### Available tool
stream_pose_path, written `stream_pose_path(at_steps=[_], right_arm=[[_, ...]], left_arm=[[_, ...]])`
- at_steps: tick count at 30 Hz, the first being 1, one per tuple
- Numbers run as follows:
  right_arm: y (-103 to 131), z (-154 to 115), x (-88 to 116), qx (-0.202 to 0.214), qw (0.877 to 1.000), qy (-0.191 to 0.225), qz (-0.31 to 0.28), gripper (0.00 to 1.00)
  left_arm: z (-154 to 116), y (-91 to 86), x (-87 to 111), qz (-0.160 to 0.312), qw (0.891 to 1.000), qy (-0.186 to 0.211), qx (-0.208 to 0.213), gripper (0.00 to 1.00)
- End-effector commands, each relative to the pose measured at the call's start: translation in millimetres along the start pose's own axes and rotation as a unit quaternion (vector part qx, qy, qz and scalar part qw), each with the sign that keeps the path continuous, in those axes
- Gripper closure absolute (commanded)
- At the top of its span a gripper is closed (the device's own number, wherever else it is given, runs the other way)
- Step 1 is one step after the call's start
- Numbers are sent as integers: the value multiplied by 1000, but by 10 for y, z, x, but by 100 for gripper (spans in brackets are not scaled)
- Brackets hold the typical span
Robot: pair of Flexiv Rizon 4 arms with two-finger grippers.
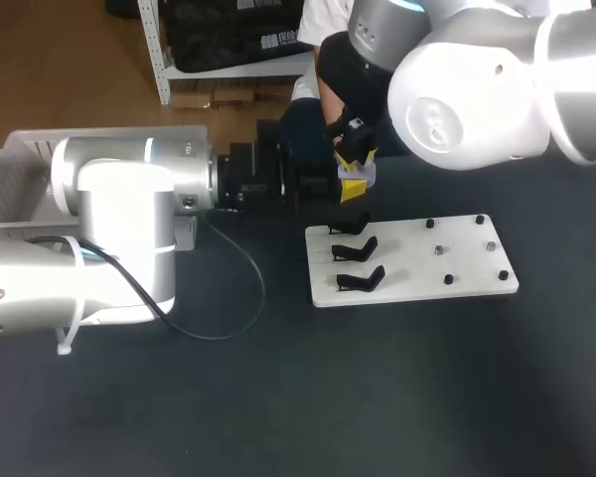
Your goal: Pick up each earbud case from the left stands, insert the matching earbuds, close the lid, and place the case in the box.
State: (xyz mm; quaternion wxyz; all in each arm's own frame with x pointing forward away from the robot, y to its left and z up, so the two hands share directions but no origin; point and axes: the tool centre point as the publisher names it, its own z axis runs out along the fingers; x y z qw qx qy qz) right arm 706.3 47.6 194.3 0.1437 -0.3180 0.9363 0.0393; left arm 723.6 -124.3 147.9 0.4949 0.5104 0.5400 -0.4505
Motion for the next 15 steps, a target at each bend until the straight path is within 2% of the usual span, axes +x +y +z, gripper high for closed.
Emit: stream_pose_path(at_steps=[1, 15], right_arm=[[9, 25, -54, -2, 1000, 7, 6, 100], [58, 25, -48, 7, 999, 23, 23, 100]], left_arm=[[1, -14, -5, 3, 1000, -4, -3, 100], [1, -14, -5, 3, 1000, -4, -3, 100]])
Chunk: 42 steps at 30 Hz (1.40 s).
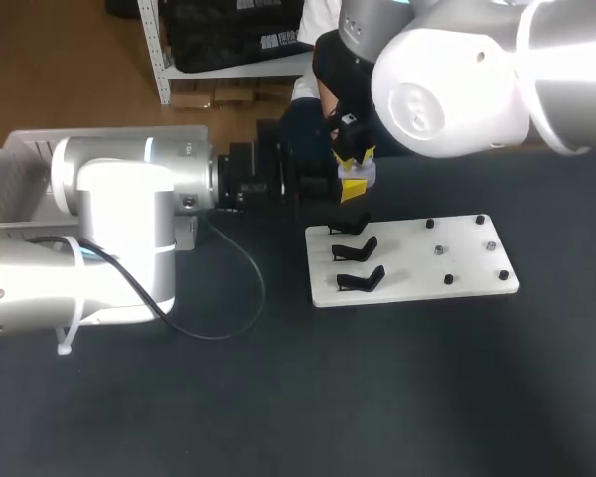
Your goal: Pick up each earbud case from the left stands, insert the matching earbuds, close the lid, and place the case in the box.
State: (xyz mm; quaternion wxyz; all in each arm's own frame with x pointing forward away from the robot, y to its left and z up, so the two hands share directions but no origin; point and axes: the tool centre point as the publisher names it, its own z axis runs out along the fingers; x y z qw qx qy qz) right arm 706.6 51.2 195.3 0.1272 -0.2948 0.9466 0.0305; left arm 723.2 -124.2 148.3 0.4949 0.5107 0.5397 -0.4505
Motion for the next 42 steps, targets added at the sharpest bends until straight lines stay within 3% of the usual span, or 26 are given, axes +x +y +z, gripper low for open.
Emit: stream_pose_path(at_steps=[1, 26, 29, 42], right_arm=[[33, 37, -19, 1, 1000, 5, -1, 100], [3, 85, 61, -1, 1000, 8, 18, 100], [13, 77, 68, -3, 1000, 7, 19, 70], [-8, -95, 97, -8, 1000, -14, 24, 62]], left_arm=[[3, -11, 0, 3, 1000, -4, -3, 100], [3, -11, 0, 3, 1000, -4, -3, 100], [3, -11, 0, 3, 1000, -4, -3, 100], [3, -11, 0, 3, 1000, -4, -3, 100]])
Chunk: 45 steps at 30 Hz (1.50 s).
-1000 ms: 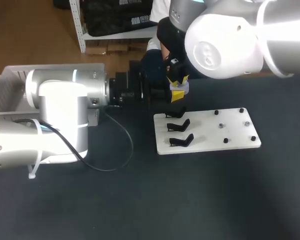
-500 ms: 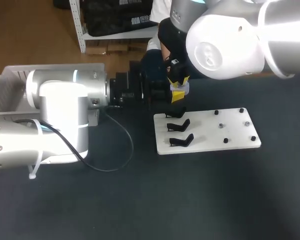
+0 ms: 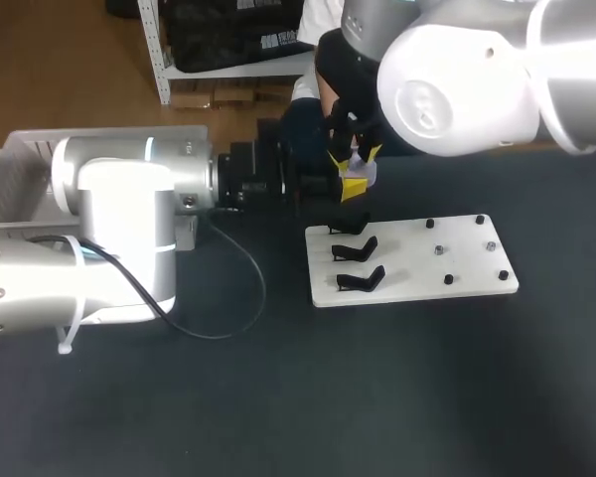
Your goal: Pick up each earbud case from the left stands, insert the matching earbuds, close the lid, and place the case in the box.
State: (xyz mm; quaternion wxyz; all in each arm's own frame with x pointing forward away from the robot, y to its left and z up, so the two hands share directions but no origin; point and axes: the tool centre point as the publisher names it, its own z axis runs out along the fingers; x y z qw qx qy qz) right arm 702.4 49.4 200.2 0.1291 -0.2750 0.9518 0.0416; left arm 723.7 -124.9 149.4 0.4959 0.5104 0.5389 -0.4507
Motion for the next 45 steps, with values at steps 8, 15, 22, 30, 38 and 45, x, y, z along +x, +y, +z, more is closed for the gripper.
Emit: stream_pose_path(at_steps=[8, 15, 22, 30, 38, 45], right_arm=[[-114, -121, -163, -11, 998, -55, 28, 60], [-292, -63, -435, -19, 993, -95, 68, 56], [-441, 40, -519, -24, 989, -110, 98, 57], [-482, 135, -447, -22, 989, -99, 108, 57], [-407, 165, -351, -22, 991, -89, 102, 56], [-360, 137, -266, -22, 991, -89, 97, 56]], left_arm=[[-3, -16, 11, 2, 1000, -3, -3, 100], [-3, -16, 11, 2, 1000, -3, -3, 100], [-3, -16, 11, 2, 1000, -3, -3, 100], [-3, -16, 11, 2, 1000, -3, -3, 100], [-3, -16, 11, 2, 1000, -3, -3, 100], [-3, -16, 11, 2, 1000, -3, -3, 100]])
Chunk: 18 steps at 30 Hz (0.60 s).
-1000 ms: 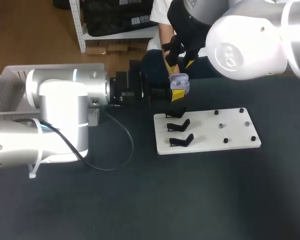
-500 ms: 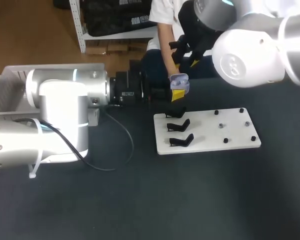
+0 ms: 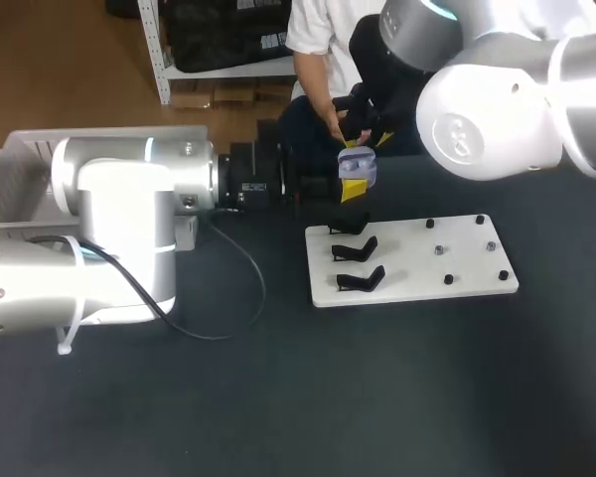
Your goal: Pick up each earbud case from the left stands, insert the matching earbuds, close the lid, and place the case in the box.
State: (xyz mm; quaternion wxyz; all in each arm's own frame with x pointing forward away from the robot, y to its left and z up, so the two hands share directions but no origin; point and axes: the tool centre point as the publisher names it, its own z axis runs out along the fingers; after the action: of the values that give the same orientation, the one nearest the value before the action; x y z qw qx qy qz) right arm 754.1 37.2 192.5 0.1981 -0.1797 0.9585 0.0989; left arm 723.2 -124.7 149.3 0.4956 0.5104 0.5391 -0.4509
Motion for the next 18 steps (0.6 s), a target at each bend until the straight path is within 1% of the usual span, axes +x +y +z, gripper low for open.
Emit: stream_pose_path(at_steps=[1, 9, 11, 14, 16, 18], right_arm=[[14, -57, 81, 0, 1000, -6, -1, 56], [65, -100, 151, -5, 1000, -6, -6, 55], [65, -131, 160, -7, 1000, -14, -3, 55], [37, -285, 151, -14, 999, -32, 2, 55], [31, -393, 184, -18, 999, -43, 1, 55], [16, -496, 236, -25, 998, -56, -5, 51]], left_arm=[[-1, -11, 10, 2, 1000, -3, -3, 100], [-1, -11, 10, 2, 1000, -3, -3, 100], [-1, -11, 10, 2, 1000, -3, -3, 100], [-1, -11, 10, 2, 1000, -3, -3, 100], [-1, -11, 10, 2, 1000, -3, -3, 100], [-1, -11, 10, 2, 1000, -3, -3, 100]])
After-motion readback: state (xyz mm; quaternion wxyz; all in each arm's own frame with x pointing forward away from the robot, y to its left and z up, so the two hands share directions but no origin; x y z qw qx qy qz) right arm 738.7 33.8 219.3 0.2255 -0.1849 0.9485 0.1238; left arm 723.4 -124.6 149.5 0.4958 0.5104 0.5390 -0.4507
